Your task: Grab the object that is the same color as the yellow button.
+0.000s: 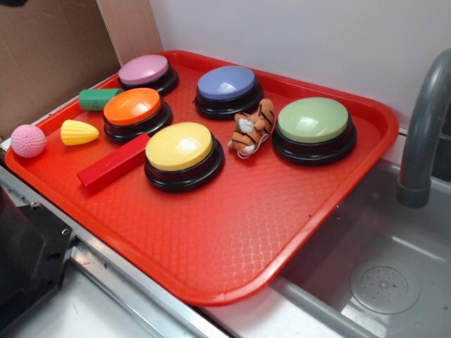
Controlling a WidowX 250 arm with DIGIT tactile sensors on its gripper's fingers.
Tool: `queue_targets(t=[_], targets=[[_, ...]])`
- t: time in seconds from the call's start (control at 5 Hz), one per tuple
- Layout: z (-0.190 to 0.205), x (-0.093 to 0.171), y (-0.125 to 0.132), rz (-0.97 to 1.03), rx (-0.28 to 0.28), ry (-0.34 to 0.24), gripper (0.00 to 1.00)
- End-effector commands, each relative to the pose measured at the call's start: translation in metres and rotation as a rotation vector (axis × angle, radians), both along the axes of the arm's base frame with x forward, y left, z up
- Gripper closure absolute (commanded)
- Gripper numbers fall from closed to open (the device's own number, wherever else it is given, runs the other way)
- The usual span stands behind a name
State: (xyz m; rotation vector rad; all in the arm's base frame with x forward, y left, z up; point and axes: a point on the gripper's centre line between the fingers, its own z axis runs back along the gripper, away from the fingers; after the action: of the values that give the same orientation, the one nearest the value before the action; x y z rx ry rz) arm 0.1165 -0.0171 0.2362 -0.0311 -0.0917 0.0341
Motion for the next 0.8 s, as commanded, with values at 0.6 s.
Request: queue_targets(t=[0.6], targets=[[-0.030, 0.009, 0.069, -0.151, 0.064, 0.003, 0.00]])
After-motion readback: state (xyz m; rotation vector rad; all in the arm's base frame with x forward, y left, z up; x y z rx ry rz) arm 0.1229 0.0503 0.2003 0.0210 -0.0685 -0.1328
